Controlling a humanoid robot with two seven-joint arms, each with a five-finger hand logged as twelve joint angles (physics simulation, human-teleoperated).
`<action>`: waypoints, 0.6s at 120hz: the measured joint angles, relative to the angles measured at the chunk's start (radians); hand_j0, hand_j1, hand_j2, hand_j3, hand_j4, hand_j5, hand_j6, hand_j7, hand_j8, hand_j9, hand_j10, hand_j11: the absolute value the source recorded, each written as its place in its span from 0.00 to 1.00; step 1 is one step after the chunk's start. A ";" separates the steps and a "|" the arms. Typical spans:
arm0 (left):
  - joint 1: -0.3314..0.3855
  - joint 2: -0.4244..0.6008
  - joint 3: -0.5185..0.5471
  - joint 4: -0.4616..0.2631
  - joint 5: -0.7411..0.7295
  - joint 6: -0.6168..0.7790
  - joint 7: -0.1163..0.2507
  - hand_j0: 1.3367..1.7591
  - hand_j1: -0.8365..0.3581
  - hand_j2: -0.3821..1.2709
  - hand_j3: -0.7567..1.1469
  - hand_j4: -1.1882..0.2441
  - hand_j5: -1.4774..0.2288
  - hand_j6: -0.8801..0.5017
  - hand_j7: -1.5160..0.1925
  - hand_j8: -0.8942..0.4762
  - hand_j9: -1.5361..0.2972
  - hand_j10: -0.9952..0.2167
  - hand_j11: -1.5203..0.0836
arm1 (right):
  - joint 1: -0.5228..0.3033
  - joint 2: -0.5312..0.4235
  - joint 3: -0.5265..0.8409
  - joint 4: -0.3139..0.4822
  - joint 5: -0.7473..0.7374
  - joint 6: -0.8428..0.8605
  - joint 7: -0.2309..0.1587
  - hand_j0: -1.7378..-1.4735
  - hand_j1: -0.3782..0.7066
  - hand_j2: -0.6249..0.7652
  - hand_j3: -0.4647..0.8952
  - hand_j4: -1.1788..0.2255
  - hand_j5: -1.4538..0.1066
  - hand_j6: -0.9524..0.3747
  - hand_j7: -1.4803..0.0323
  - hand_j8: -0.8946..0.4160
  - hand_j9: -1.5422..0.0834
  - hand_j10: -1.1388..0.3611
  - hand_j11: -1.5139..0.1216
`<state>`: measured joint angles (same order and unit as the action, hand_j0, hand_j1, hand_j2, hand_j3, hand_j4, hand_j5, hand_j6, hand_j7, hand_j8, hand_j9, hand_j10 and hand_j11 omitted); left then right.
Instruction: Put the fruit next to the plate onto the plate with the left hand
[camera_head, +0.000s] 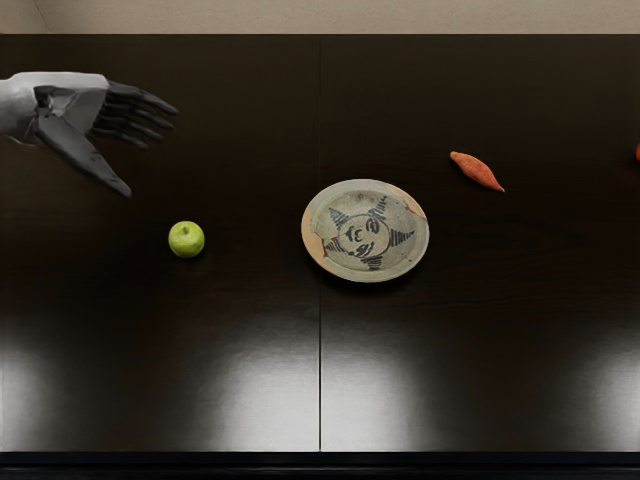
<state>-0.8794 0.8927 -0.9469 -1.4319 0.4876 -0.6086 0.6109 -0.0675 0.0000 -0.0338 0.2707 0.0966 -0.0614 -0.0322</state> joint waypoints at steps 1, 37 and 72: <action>0.000 0.000 -0.002 0.000 -0.001 0.000 0.000 0.76 0.73 0.26 0.40 0.64 0.67 0.44 0.69 0.46 0.65 0.60 0.73 | 0.000 0.000 0.000 0.000 0.000 0.000 0.000 0.30 0.06 0.44 0.34 0.82 0.90 0.69 0.95 0.66 0.92 0.74 0.90; -0.024 -0.034 -0.012 -0.030 0.203 -0.003 0.000 0.76 0.73 0.26 0.40 0.65 0.67 0.45 0.69 0.46 0.66 0.61 0.74 | -0.004 0.000 -0.001 -0.001 0.000 0.000 0.000 0.30 0.06 0.44 0.34 0.82 0.90 0.69 0.95 0.66 0.92 0.74 0.90; -0.011 -0.235 0.274 -0.152 0.914 -0.001 0.000 0.76 0.73 0.26 0.40 0.65 0.67 0.45 0.69 0.46 0.65 0.60 0.74 | -0.004 0.000 -0.001 -0.001 0.000 0.000 0.000 0.30 0.06 0.44 0.34 0.82 0.90 0.69 0.95 0.66 0.92 0.74 0.90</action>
<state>-0.8902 0.6582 -0.6734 -1.5836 1.4015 -0.6093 0.6109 -0.0720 0.0000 -0.0353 0.2700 0.0966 -0.0617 -0.0322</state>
